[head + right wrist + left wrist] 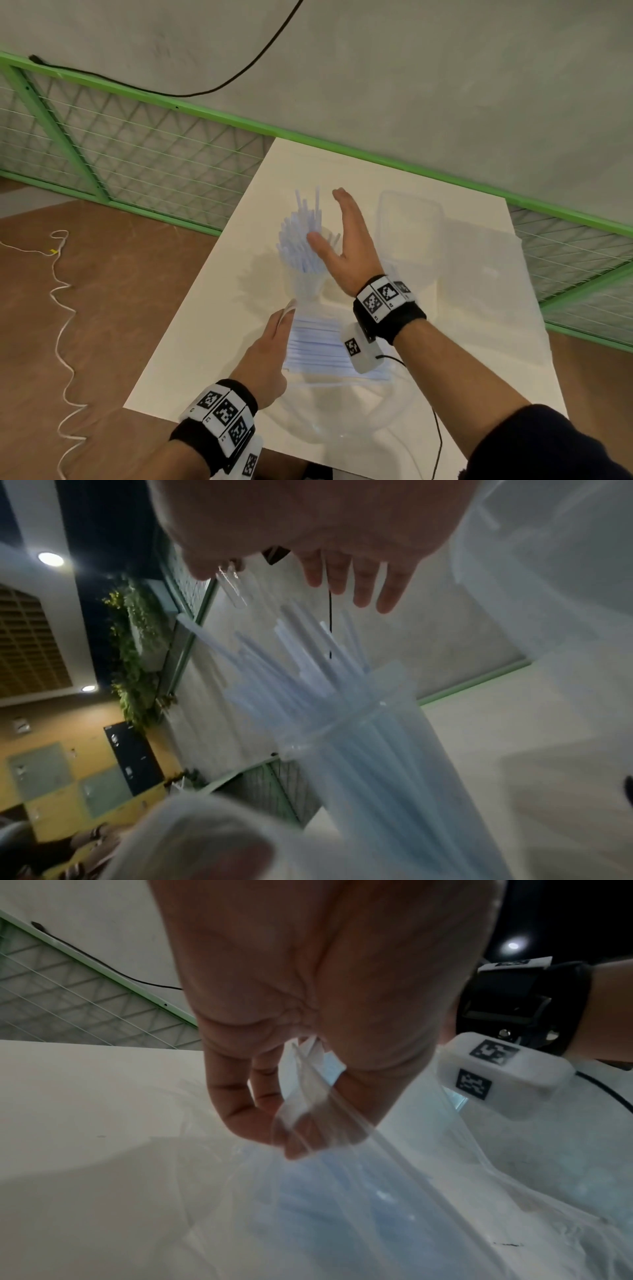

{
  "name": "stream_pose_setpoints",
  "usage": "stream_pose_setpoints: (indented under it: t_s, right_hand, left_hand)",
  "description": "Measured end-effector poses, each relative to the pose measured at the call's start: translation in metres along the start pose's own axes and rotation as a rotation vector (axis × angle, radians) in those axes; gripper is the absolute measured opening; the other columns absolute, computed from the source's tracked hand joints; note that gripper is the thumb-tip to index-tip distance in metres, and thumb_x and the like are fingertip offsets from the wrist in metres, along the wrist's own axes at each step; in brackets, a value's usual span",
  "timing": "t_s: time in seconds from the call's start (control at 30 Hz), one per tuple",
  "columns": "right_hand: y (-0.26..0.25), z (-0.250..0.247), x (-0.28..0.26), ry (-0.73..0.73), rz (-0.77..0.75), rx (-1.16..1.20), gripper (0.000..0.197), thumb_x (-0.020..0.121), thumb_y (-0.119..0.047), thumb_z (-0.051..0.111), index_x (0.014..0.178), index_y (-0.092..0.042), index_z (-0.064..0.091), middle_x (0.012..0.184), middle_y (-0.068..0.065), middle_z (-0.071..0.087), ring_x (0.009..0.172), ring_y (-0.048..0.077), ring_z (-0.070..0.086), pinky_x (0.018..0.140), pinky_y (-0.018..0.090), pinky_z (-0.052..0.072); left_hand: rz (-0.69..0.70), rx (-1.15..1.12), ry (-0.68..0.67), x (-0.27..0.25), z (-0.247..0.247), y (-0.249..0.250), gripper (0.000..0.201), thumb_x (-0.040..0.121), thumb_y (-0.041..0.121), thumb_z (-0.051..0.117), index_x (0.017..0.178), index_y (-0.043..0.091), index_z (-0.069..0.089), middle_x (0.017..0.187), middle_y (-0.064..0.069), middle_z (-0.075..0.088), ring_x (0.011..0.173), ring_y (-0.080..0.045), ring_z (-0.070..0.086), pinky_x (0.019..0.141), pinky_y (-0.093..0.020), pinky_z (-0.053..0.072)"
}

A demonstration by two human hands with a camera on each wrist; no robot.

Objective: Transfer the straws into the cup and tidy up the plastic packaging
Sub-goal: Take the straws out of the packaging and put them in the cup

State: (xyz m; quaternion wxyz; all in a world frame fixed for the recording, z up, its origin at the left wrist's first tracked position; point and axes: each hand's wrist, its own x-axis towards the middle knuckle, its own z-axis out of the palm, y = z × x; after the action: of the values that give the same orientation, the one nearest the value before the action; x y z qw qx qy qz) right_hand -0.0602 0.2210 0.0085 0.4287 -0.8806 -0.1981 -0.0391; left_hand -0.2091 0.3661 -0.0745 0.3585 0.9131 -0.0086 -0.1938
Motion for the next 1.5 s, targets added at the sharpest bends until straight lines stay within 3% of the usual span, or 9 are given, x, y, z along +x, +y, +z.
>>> stream_pose_setpoints:
  t_s: [0.17,0.33,0.43,0.53,0.73,0.93,1.13,1.33,1.5]
  right_hand:
    - [-0.011,0.003,-0.006,-0.257,0.006,-0.206,0.125,0.066,-0.067,0.076,0.155,-0.015,0.005,0.163,0.000,0.012,0.149,0.018,0.006,0.123,0.039,0.010]
    - [0.004,0.019,0.019,-0.073,-0.114,-0.166,0.130,0.059,-0.061,0.084,0.154,-0.012,0.010,0.163,0.006,0.006,0.150,0.016,0.005,0.121,0.032,0.015]
    - [0.008,0.024,0.034,-0.020,-0.195,-0.109,0.123,0.057,-0.051,0.089,0.152,-0.019,0.018,0.162,0.010,0.001,0.150,0.020,0.008,0.113,0.029,0.023]
    - [0.006,0.027,0.046,-0.071,-0.267,-0.161,0.113,0.065,-0.046,0.086,0.153,-0.020,0.020,0.162,0.010,0.005,0.149,0.022,0.012,0.113,0.028,0.021]
    - [0.012,0.039,0.047,-0.124,-0.358,-0.256,0.069,0.083,-0.033,0.075,0.141,-0.008,0.046,0.146,0.011,0.044,0.133,0.029,0.039,0.115,0.043,0.029]
    - [0.012,0.038,0.048,-0.003,-0.339,-0.231,0.077,0.078,-0.025,0.078,0.144,-0.015,0.040,0.157,0.002,0.016,0.130,0.014,0.035,0.088,0.029,0.052]
    - [0.014,0.041,0.048,-0.121,-0.310,-0.277,0.063,0.089,-0.025,0.065,0.146,-0.016,0.040,0.131,0.006,0.057,0.126,0.027,0.044,0.106,0.044,0.039]
    - [0.012,0.041,0.054,-0.059,-0.366,-0.183,0.080,0.085,-0.013,0.068,0.152,-0.017,0.025,0.157,0.004,0.030,0.141,0.016,0.028,0.114,0.021,0.022]
    - [0.026,0.051,0.057,-0.033,-0.471,-0.321,0.030,0.086,-0.021,0.070,0.114,-0.010,0.069,0.119,0.006,0.067,0.104,0.035,0.057,0.093,0.042,0.050]
  left_hand:
    - [-0.006,-0.015,0.008,-0.001,-0.002,0.004,0.111,0.071,-0.014,0.050,0.153,0.031,-0.011,0.158,0.020,-0.011,0.095,-0.019,0.059,0.070,-0.020,0.047]
    - [0.035,-0.034,0.009,-0.002,-0.006,0.006,0.111,0.071,-0.015,0.048,0.153,0.029,-0.011,0.156,0.023,-0.013,0.109,-0.014,0.055,0.073,-0.014,0.048]
    - [0.064,-0.036,0.012,-0.002,-0.007,0.006,0.109,0.071,-0.016,0.047,0.154,0.027,-0.010,0.157,0.023,-0.014,0.131,-0.011,0.043,0.085,-0.012,0.046]
    - [0.061,-0.032,0.007,-0.003,-0.008,0.007,0.108,0.072,-0.015,0.047,0.154,0.026,-0.010,0.156,0.023,-0.016,0.129,-0.010,0.045,0.070,0.000,0.037]
    - [0.047,-0.023,-0.005,-0.005,-0.008,0.007,0.107,0.072,-0.016,0.046,0.154,0.025,-0.009,0.158,0.021,-0.015,0.120,-0.015,0.051,0.063,0.004,0.035]
    - [0.045,0.000,-0.006,-0.005,-0.011,0.010,0.104,0.073,-0.016,0.045,0.154,0.021,-0.009,0.159,0.016,-0.014,0.126,-0.017,0.047,0.065,0.009,0.029]
    - [0.047,-0.014,-0.001,-0.005,-0.013,0.010,0.104,0.073,-0.017,0.045,0.154,0.023,-0.007,0.159,0.017,-0.010,0.122,-0.017,0.049,0.065,0.007,0.032]
    - [0.038,-0.048,-0.011,-0.002,-0.010,0.006,0.107,0.070,-0.017,0.044,0.154,0.026,-0.007,0.157,0.022,-0.011,0.119,-0.016,0.051,0.063,0.002,0.035]
    - [0.025,-0.036,-0.011,0.000,-0.009,0.004,0.107,0.071,-0.016,0.043,0.154,0.027,-0.007,0.157,0.024,-0.012,0.116,-0.012,0.051,0.060,-0.002,0.034]
